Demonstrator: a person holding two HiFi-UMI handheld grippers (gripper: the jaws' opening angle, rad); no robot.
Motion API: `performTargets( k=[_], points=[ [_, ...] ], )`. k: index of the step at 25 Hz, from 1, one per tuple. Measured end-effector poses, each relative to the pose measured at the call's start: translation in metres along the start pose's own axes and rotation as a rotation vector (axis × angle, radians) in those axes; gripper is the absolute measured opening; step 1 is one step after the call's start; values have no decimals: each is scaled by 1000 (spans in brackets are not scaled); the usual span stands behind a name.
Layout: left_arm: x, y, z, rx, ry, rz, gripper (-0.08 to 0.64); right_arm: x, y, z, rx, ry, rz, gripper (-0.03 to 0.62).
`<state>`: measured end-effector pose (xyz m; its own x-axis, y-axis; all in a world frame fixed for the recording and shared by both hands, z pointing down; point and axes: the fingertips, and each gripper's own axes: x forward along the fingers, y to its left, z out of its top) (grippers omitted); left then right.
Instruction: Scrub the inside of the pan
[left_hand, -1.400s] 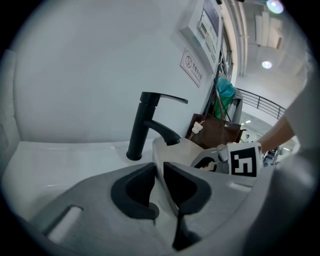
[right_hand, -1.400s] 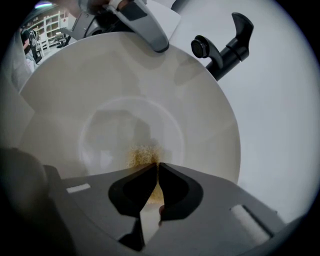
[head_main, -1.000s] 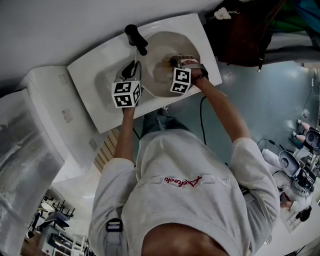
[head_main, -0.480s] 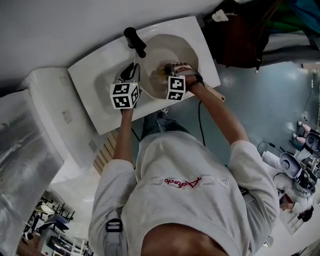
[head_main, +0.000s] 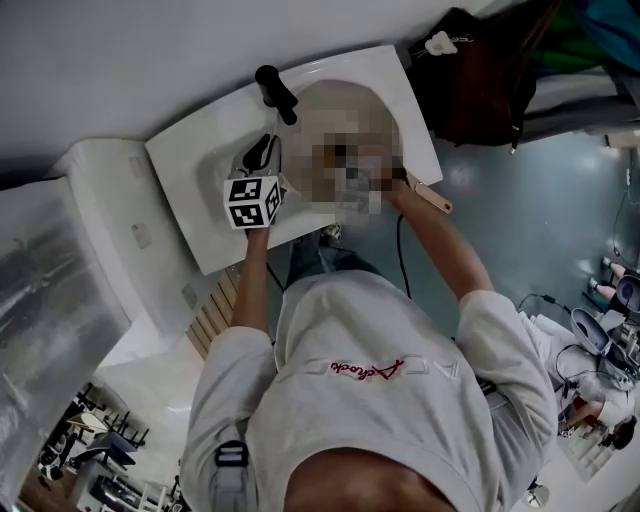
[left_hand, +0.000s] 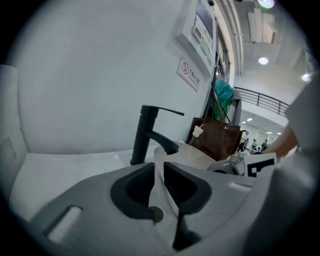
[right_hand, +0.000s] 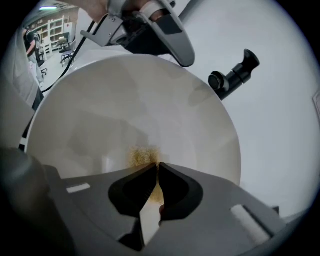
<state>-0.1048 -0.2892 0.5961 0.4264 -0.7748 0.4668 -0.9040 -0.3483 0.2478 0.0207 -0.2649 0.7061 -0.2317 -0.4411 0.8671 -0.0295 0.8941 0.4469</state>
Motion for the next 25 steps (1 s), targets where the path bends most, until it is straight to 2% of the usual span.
performTargets(
  k=[5, 15, 20, 25],
  points=[
    [-5, -3, 4, 11, -11, 7, 57, -15, -17, 6, 204, -72, -40, 26],
    [-15, -18, 18, 44, -36, 7, 51, -78, -74, 3, 772, -317, -161, 26],
    [-23, -33, 25, 65, -51, -1, 18, -111, -87, -10, 951, -411, -240, 26],
    [-31, -51, 27, 75, -62, -13, 0, -138, -87, -21, 994, -459, -295, 26]
  ],
)
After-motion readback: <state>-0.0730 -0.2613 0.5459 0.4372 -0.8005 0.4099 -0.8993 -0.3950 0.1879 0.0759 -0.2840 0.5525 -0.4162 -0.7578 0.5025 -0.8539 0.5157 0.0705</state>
